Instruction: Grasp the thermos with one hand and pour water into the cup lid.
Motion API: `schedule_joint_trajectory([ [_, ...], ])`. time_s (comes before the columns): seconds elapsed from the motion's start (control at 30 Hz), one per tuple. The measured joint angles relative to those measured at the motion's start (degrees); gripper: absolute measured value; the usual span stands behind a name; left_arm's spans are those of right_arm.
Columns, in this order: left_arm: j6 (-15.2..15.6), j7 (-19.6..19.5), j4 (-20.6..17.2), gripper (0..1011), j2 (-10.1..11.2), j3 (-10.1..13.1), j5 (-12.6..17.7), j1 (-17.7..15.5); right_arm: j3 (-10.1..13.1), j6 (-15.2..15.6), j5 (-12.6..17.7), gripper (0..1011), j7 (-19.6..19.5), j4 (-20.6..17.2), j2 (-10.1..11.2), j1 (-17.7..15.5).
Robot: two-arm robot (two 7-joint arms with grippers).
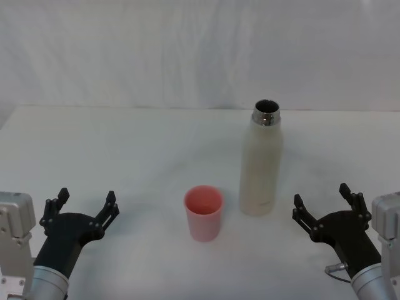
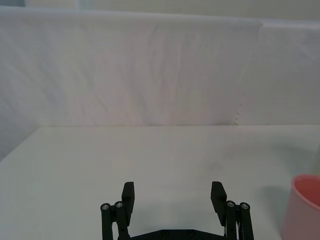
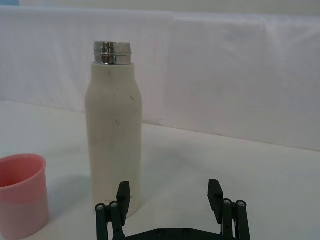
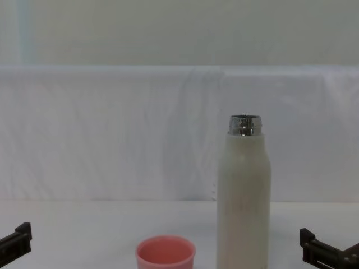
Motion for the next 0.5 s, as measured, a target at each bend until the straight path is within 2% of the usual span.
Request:
schedule_joint_trajectory([
  [0.5, 0.00, 0.00, 0.00, 1001, 0.00, 0.00, 0.00, 0.00, 0.00, 0.00, 0.00, 1000, 0.00, 0.00, 0.00, 0.00],
])
